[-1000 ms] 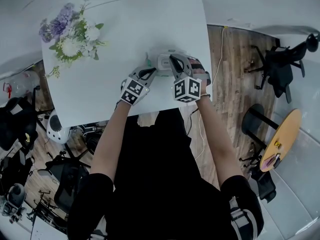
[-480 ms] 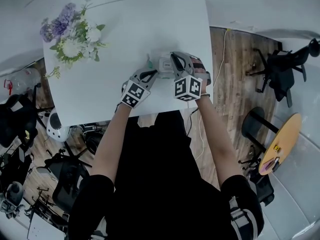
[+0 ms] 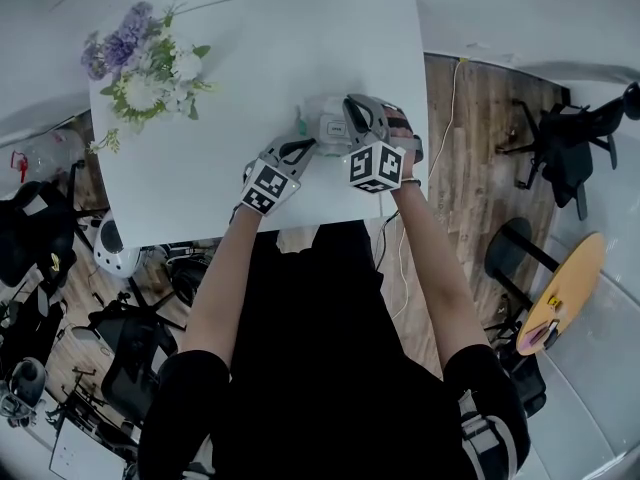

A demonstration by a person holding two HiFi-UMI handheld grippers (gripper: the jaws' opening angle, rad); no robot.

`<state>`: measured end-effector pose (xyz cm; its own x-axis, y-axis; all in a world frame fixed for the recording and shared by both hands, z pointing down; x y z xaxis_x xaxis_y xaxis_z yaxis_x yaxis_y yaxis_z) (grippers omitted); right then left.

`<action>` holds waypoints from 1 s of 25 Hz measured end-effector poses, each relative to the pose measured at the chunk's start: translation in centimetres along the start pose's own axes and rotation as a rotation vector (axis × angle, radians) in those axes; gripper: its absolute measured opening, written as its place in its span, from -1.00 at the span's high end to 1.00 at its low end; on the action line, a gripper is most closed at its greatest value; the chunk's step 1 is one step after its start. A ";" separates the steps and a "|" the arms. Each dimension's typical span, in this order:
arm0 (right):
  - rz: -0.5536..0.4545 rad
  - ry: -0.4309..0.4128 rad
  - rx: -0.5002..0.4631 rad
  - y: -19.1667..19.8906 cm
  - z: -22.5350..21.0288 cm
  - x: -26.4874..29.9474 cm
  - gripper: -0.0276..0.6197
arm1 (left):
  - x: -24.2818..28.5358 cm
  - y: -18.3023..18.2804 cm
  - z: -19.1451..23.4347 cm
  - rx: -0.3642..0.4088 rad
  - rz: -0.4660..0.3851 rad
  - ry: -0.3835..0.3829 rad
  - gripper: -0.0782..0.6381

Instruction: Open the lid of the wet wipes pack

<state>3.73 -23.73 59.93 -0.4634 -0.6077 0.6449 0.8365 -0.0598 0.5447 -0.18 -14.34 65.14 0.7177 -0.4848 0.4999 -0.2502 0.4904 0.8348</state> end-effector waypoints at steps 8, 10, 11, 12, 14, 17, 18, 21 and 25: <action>0.005 -0.010 -0.014 0.3 -0.1 1.0 0.77 | -0.1 0.0 -0.1 0.012 -0.002 -0.002 0.72; 0.004 -0.018 0.003 0.6 -0.1 1.2 0.77 | -0.1 0.0 -0.1 0.010 0.000 -0.002 0.72; 0.005 -0.024 0.017 0.8 -0.1 1.2 0.77 | -0.1 0.0 -0.1 0.005 0.001 0.000 0.72; 0.008 -0.028 0.031 1.1 0.0 1.3 0.77 | -0.1 0.0 -0.1 0.000 0.003 0.004 0.72; 0.015 -0.031 0.047 1.6 0.2 1.3 0.77 | 0.0 0.1 -0.1 -0.009 0.005 0.012 0.72; 0.011 -0.023 0.070 1.8 0.2 0.9 0.76 | -0.1 0.0 -0.1 -0.014 -0.001 0.012 0.72; 0.007 -0.021 0.081 1.8 0.2 0.7 0.76 | -0.2 0.0 0.0 -0.019 -0.005 0.005 0.72; -0.001 -0.012 0.105 1.8 0.2 -0.1 0.78 | -0.7 0.1 0.3 -0.036 -0.018 -0.031 0.72; -0.005 0.009 0.132 1.9 0.6 -1.6 0.80 | -1.9 0.1 0.5 -0.040 -0.032 -0.045 0.72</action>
<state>5.91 -22.42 60.26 -0.4640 -0.6149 0.6376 0.7884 0.0415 0.6138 -1.83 -13.74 64.35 0.6949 -0.5321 0.4836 -0.2006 0.5024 0.8410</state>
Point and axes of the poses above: the fingertips, and each gripper's own axes: x forward along the fingers, z to its left, y out of its underside, the point moved 1 cm from there along -x, backward along the fingers, and after that the axes turned 1 degree about y, right-handed, at the moved point
